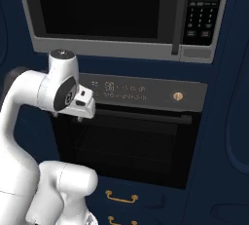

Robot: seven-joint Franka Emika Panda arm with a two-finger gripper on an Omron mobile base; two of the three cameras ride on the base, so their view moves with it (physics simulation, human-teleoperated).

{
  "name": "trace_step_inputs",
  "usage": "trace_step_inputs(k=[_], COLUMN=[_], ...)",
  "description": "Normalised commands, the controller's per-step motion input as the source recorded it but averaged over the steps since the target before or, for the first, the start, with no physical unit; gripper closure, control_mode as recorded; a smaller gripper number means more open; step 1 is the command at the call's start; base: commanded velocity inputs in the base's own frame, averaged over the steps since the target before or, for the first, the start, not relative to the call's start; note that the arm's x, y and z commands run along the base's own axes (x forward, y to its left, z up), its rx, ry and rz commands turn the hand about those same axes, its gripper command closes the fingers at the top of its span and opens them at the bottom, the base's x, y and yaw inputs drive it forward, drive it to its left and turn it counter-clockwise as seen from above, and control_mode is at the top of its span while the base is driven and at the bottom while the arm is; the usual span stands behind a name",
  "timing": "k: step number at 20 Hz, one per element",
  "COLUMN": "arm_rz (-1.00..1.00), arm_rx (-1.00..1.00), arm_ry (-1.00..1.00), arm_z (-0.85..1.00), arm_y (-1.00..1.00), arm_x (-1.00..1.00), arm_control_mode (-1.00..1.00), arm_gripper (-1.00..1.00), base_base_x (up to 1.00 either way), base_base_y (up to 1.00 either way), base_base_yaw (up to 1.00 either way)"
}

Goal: Navigate to the stove.

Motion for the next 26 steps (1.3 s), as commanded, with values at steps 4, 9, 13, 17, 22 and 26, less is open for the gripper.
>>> trace_step_inputs(k=[4, 9, 13, 17, 22, 26], arm_rz=[-0.01, 0.00, 0.00, 0.00, 0.00, 0.00], arm_rx=[0.08, 0.01, 0.00, 0.00, 0.00, 0.00], arm_ry=[0.00, -0.01, 0.00, 0.00, 0.00, 0.00], arm_z=[-0.24, -0.02, 0.00, 0.00, 0.00, 0.00], arm_y=[0.00, 0.00, 0.00, 0.00, 0.00, 0.00], arm_x=[-0.87, -0.35, -0.10, 0.00, 0.00, 0.00], arm_control_mode=[-1.00, -1.00, 1.00, 1.00, 1.00, 1.00], arm_gripper=[-1.00, -1.00, -1.00, -1.00, -1.00, -1.00], base_base_x=[0.00, 0.00, -0.64, -1.00, -0.68, 0.00], base_base_y=[0.00, 0.00, -0.03, -0.21, -0.29, -0.02], base_base_yaw=[0.00, 0.00, -0.03, -0.19, -0.39, -0.92])
